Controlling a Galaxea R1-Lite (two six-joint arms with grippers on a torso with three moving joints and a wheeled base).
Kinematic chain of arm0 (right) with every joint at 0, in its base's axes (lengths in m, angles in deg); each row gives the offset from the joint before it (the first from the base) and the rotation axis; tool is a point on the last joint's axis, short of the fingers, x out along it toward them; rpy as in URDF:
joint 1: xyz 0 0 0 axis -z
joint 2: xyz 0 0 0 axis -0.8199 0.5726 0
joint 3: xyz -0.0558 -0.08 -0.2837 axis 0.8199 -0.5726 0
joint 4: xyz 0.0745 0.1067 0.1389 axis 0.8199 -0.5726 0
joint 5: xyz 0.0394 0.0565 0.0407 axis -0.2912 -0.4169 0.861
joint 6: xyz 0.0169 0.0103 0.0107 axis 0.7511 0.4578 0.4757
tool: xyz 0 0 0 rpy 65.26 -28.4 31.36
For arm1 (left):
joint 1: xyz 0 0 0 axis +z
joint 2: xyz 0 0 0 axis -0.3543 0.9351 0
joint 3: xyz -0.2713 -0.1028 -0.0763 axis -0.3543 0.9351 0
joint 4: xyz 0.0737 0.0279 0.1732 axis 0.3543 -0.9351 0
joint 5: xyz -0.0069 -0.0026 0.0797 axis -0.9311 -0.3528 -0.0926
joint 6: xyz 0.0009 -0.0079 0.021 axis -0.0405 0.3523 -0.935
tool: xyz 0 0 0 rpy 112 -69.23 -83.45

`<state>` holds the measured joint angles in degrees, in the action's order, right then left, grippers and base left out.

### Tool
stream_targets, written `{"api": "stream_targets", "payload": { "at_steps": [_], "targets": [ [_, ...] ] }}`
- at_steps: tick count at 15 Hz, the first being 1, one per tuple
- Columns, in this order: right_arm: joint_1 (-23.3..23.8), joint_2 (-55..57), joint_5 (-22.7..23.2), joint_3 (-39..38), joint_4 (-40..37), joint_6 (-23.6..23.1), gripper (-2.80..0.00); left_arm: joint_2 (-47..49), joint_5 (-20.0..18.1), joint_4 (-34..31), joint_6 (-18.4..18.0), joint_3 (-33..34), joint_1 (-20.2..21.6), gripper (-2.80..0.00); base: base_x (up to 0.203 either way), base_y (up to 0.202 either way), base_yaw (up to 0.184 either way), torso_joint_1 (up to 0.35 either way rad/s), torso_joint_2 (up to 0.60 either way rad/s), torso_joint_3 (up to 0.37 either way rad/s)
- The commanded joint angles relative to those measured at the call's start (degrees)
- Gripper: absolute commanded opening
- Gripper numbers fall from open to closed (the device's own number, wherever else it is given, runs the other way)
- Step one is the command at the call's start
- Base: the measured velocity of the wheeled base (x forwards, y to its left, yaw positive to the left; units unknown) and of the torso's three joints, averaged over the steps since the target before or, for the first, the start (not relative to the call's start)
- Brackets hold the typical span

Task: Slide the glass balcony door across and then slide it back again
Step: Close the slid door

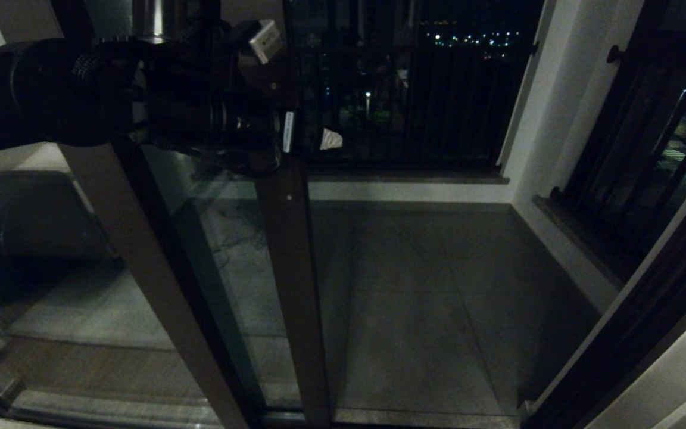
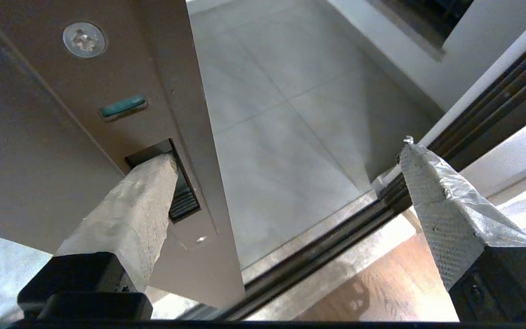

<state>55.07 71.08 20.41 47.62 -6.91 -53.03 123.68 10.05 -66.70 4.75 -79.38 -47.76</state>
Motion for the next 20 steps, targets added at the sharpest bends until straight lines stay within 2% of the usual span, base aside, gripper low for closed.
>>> {"api": "stream_targets", "payload": {
  "at_steps": [1,8,12,18,20],
  "targets": [
    [0.0,0.0,0.0,0.0,0.0,0.0,-2.80,1.6,1.0,1.2,0.1,-0.2,-0.4,0.00,0.000,0.000,0.000,0.000,0.00,0.000],
    [0.0,0.0,0.0,0.0,0.0,0.0,-2.80,4.9,1.4,1.2,1.0,-4.5,-3.7,0.00,0.000,0.000,0.000,0.000,0.00,0.000],
    [0.0,0.0,0.0,0.0,0.0,0.0,-2.80,5.9,3.0,1.3,1.0,-5.2,-5.5,0.00,0.000,0.000,0.000,0.000,0.00,0.000],
    [0.0,0.0,0.0,0.0,0.0,0.0,-2.80,7.0,3.0,1.5,1.0,-5.4,-6.9,0.00,0.000,0.000,0.000,0.000,0.00,0.000],
    [0.0,0.0,0.0,0.0,0.0,0.0,-2.80,7.5,3.6,3.5,1.0,-5.4,-7.6,0.00,0.000,0.000,0.000,0.000,0.00,0.000]
  ]
}}
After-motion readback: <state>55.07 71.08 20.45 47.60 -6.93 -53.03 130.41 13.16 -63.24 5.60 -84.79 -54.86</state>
